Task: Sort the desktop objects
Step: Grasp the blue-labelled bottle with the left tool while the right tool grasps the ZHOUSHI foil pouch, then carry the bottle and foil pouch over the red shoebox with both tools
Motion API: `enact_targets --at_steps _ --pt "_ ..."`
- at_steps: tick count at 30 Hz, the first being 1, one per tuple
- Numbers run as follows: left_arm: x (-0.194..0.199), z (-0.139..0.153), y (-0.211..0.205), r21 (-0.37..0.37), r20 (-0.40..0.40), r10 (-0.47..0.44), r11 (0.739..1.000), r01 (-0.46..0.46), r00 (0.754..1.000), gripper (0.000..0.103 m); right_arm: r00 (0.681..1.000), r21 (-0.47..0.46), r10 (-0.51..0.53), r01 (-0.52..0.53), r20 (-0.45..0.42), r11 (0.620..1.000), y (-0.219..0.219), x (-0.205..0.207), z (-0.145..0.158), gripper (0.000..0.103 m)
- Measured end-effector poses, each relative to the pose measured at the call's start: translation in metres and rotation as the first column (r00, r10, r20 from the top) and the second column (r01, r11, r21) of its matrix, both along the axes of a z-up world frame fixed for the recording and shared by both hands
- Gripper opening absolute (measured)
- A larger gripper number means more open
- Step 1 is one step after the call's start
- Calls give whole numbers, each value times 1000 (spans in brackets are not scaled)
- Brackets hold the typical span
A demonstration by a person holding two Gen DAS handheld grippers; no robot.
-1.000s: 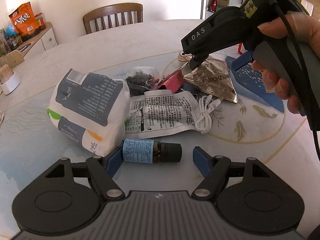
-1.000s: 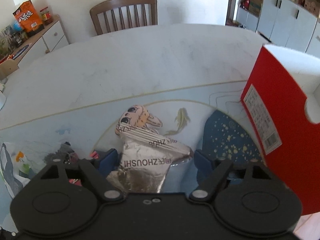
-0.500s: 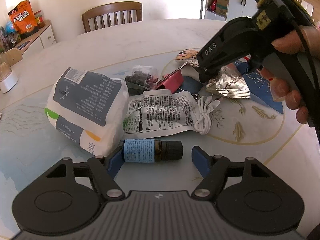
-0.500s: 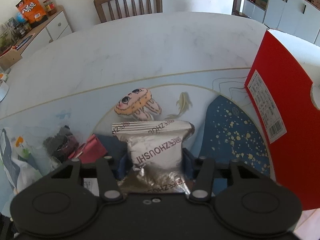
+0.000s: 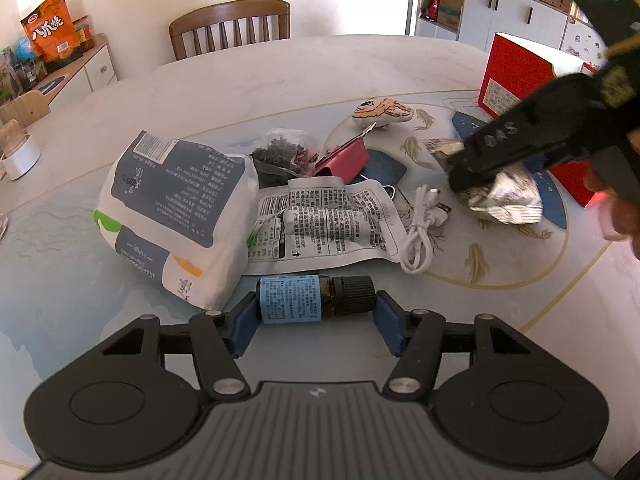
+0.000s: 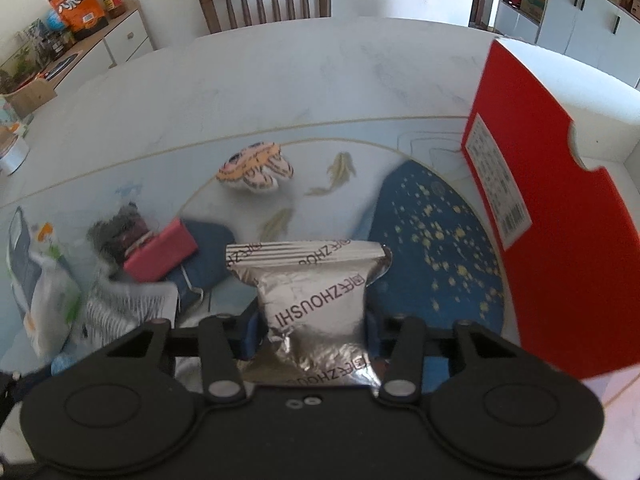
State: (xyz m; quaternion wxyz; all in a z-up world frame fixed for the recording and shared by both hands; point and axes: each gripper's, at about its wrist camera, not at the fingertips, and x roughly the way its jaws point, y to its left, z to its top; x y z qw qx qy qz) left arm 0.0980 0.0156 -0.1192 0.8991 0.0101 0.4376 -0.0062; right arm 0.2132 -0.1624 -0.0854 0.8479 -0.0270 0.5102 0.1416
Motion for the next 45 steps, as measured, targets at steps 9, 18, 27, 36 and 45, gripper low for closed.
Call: enact_targets --at_steps 9,18,27,36,45 --pt "-10 2 -5 -9 -15 10 1000 -10 1000 60 999 17 45 -45 -2 999 -20 -29 15 46" --pt "-18 21 -11 -13 7 16 1000 -16 1000 60 998 38 67 -67 0 997 -38 -49 31 46" --pt "-19 52 -25 -15 45 6 1000 -5 999 60 995 74 89 -92 41 993 -58 -57 60 46" --pt "-12 89 -47 -11 103 -36 999 37 994 60 992 80 96 -103 86 991 -78 -57 86 46" --pt "9 111 -83 -5 153 -93 995 95 984 61 990 111 63 -77 124 991 -110 -50 104 46"
